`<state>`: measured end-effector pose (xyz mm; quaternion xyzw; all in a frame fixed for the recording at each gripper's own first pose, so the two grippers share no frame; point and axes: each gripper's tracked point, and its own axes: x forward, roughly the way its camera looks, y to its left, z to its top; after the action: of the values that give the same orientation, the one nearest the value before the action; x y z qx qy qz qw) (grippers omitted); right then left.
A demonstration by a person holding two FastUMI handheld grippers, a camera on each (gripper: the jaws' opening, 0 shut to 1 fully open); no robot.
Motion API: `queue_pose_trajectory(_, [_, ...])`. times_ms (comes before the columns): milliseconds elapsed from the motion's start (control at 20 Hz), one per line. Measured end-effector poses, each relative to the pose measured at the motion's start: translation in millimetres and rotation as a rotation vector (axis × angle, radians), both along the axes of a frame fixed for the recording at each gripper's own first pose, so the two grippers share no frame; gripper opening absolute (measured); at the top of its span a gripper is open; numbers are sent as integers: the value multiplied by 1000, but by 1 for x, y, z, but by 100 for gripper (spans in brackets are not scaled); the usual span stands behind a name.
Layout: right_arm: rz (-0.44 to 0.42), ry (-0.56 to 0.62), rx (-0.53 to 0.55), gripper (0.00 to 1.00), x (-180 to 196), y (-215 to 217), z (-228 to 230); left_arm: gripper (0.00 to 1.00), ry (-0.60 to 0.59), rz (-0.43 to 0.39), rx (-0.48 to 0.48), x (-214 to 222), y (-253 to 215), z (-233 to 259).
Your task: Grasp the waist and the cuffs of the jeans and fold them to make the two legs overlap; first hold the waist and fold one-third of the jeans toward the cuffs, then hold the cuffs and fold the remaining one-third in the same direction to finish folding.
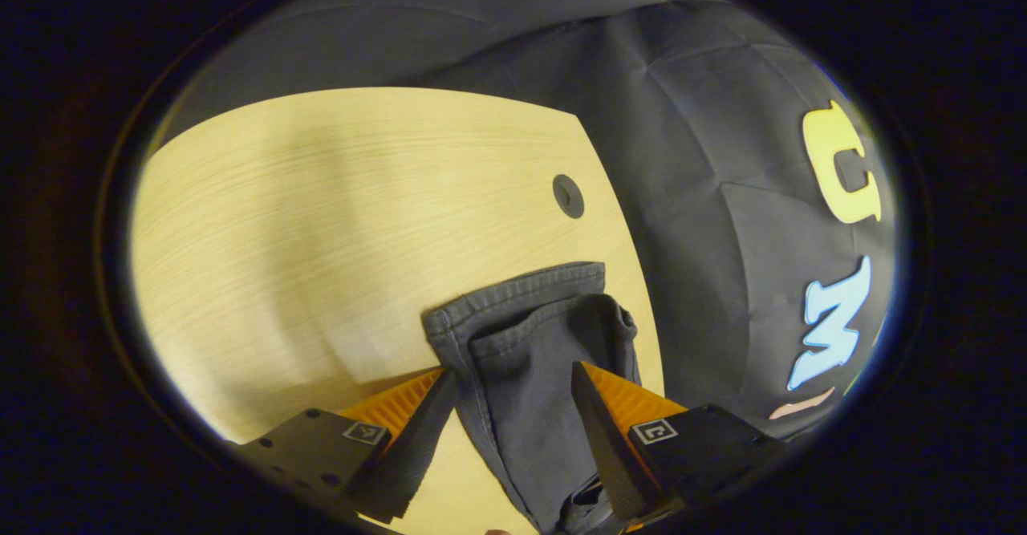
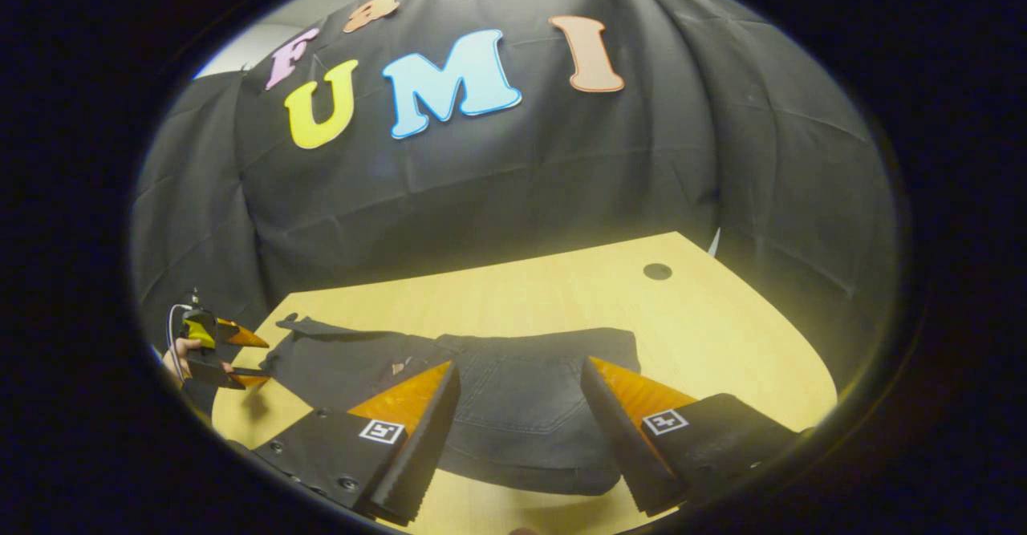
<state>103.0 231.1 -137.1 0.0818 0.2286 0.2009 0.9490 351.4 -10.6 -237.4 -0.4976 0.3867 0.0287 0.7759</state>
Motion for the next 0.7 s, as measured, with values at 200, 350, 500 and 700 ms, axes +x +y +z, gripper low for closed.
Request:
queue_pose_trajectory(200, [-18, 25, -16, 92, -1, 0, -8, 95, -12, 12, -103, 11, -8, 2])
queue_pose_trajectory(350, [-25, 44, -20, 91, -5, 0, -12, 94, -17, 3, -120, 16, -14, -1])
queue_pose_trajectory(500, [-33, 57, -18, 91, -6, -1, -12, 71, -21, -21, -82, 18, -18, -7])
queue_pose_trajectory(700, [-43, 69, -26, 91, -5, -1, -13, 59, -36, -74, -13, 24, -24, -13])
